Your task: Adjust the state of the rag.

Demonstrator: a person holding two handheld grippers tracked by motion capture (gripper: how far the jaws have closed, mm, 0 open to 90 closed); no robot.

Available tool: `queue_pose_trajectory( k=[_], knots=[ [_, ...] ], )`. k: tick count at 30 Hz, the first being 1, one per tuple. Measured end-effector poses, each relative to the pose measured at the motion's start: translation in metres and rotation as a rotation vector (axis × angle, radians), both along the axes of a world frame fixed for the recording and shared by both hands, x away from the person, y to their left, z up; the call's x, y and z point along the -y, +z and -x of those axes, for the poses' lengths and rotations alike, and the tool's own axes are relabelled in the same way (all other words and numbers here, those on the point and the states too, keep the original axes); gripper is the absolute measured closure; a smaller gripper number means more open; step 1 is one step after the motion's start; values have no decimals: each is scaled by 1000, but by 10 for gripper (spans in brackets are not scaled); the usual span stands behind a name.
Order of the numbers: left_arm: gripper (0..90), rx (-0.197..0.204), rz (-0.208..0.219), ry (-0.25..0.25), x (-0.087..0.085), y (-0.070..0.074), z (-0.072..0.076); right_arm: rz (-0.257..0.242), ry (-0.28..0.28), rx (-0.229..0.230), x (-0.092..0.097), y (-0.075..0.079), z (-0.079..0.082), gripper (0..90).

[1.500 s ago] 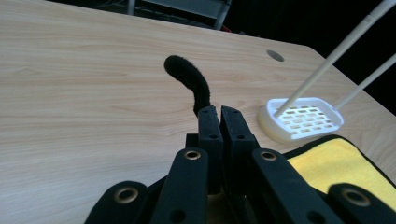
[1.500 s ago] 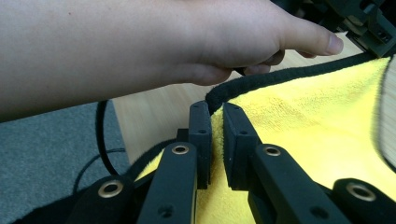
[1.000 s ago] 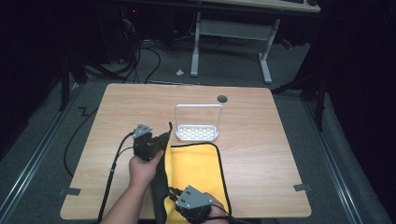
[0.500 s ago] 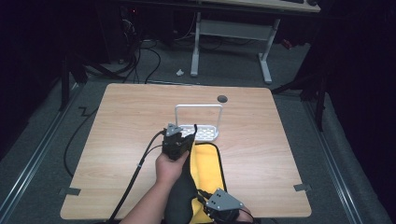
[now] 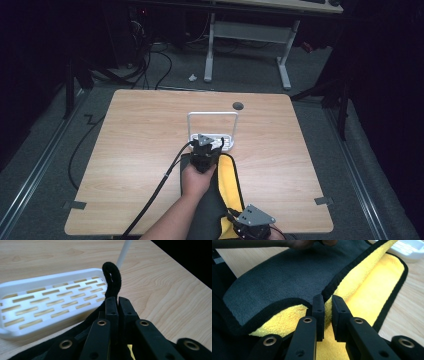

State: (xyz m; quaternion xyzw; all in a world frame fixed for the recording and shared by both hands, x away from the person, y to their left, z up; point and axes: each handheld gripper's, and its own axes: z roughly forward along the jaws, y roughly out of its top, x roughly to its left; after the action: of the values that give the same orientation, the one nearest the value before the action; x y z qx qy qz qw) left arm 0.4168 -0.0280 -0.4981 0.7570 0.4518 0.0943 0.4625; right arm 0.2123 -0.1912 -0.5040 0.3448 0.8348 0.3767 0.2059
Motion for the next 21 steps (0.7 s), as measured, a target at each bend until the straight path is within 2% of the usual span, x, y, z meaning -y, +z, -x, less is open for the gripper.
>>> queue_pose_trajectory(
  k=[6,12,14,16,17,18,19,21],
  knots=[
    [866,-3,10,0,6,-1,0,-20,-23,1,10,2,3,827],
    [866,35,43,-16,9,12,2,-72,-41,58,16,17,7,828],
    [866,41,44,-29,12,15,4,-71,-52,66,18,20,7,828],
    [858,23,35,-47,18,11,4,-70,-68,54,20,17,6,827],
    [844,7,34,-54,20,8,3,-54,-77,44,22,14,6,812],
    [798,-31,41,-70,22,3,1,-38,-84,40,23,10,6,764],
    [738,-46,43,-67,23,1,1,-37,-86,32,25,6,6,719],
    [690,-28,46,-71,22,2,3,-51,-98,36,27,6,6,677]
  ],
)
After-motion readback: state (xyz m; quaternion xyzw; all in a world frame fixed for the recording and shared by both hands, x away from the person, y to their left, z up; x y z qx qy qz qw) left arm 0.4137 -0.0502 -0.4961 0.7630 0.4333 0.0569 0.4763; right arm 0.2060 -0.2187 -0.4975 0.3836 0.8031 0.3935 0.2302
